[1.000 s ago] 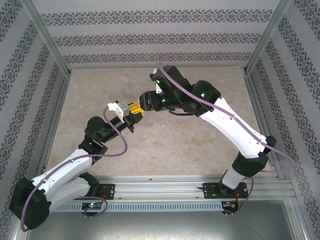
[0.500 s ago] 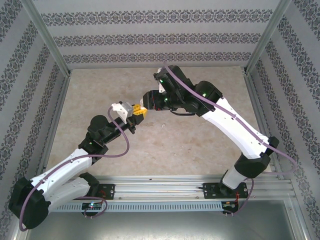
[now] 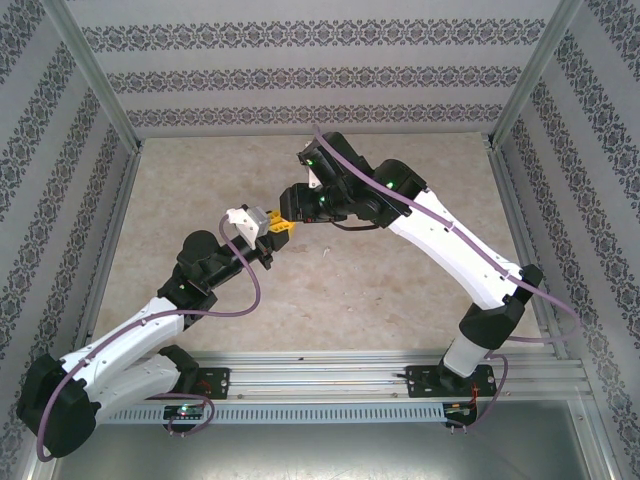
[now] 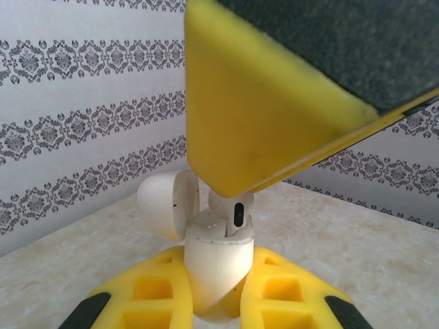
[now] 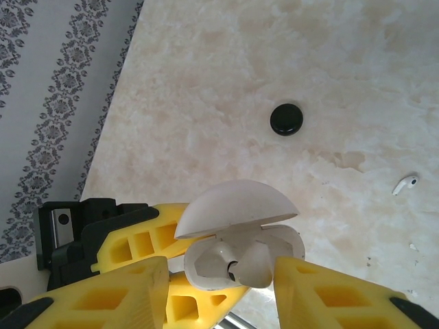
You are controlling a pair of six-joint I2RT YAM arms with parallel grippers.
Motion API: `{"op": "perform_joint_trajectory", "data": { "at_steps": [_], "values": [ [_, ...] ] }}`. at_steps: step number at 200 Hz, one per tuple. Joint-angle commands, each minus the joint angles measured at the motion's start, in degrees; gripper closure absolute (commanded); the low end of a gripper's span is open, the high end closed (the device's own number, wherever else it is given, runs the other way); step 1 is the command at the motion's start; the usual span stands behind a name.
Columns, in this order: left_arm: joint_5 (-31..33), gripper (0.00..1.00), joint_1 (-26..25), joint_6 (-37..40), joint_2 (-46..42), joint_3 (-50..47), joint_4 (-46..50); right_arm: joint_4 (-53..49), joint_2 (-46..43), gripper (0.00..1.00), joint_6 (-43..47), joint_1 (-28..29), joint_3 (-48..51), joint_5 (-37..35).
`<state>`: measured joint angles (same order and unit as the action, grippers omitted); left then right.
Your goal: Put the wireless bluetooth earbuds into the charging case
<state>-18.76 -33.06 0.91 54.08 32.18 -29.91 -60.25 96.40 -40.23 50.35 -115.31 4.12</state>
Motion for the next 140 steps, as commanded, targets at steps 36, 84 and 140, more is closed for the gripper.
{"op": "perform_joint_trajectory", "data": {
  "at_steps": [36,84,140],
  "values": [
    [-0.2,1.00,-1.0,1.0,0.1,2.0,-0.8,-2.1,0.6,0.59,0.3,-0.3,0.4,-0.9],
    [-0.5,1.00,-1.1,1.1,-0.1,2.2,-0.9,-2.8,1.0,0.59,0.7,-0.4,0.4,-1.9],
    [-1.2,1.00,-1.2,1.4,-0.2,2.3,-0.8,-3.0,2.3,0.66,1.5,-0.4,-0.9,-1.3]
  ]
}}
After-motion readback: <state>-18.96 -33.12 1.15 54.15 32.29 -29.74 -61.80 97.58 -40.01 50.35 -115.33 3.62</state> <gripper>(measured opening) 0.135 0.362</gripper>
